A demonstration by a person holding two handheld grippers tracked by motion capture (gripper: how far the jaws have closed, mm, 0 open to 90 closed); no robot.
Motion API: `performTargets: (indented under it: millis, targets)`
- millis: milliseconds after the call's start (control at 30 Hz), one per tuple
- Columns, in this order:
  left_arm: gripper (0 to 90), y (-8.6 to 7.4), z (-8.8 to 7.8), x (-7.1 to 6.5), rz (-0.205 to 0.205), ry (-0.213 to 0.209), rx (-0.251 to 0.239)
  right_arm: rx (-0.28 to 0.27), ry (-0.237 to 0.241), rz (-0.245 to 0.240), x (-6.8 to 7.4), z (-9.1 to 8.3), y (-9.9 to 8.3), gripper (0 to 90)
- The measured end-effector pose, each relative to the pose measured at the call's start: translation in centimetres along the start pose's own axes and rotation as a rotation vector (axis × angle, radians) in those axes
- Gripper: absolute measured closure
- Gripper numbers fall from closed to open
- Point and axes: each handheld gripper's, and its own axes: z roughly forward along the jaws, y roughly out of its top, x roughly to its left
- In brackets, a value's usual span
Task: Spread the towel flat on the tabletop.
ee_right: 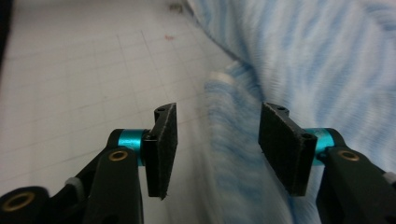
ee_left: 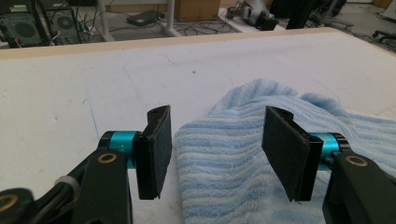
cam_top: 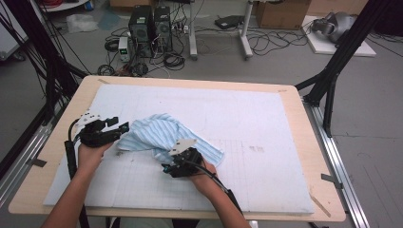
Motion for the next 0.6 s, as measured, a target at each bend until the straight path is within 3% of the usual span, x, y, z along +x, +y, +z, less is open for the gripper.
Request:
performTargets:
  millis: [67,133,167,233,267,300,400,433,467,567,600]
  targets:
    - [42.9,0.0,-0.1,0.1,-0.002,0.003,-0.002,0.016,-0.008,-0.017,0.0,0.6,0.1,48.5]
    - [42.9,0.0,-0.1,0.1,-0.002,0.003,0.0,0.056,-0.04,-0.023,-0.3,1.5,0.0,54.7]
    - [42.9,0.0,0.0,0.1,-0.003,0.002,-0.001,0.055,-0.055,0.012,-0.9,1.2,0.0,81.5]
    - [43.1,0.0,0.0,0.1,0.003,0.004,0.002,0.025,-0.061,0.066,-1.8,0.5,-0.1,83.8]
    - [43.1,0.0,0.0,0.1,0.004,0.005,0.003,0.025,-0.061,0.066,-1.8,0.5,-0.1,83.8]
    - [43.2,0.0,0.0,0.1,0.004,0.005,0.004,-0.03,-0.087,0.142,-3.0,-0.7,-0.3,84.2]
    - [43.2,0.0,0.0,0.1,0.004,0.006,0.005,-0.075,-0.14,0.206,-4.4,-1.9,-0.7,84.2]
    - [43.2,0.0,0.0,0.1,0.004,0.005,0.005,-0.099,-0.183,0.273,-5.9,-3.1,-1.3,84.0]
    - [43.2,0.0,0.0,0.0,0.003,0.005,0.002,-0.099,-0.183,0.273,-5.9,-3.1,-1.3,84.0]
    - [43.2,0.0,0.0,0.0,0.004,0.003,0.007,-0.127,-0.248,0.368,-8.0,-5.0,-2.5,83.1]
    - [43.2,0.0,0.1,0.0,0.009,0.001,0.01,-0.127,-0.267,0.38,-8.4,-5.4,-2.7,82.9]
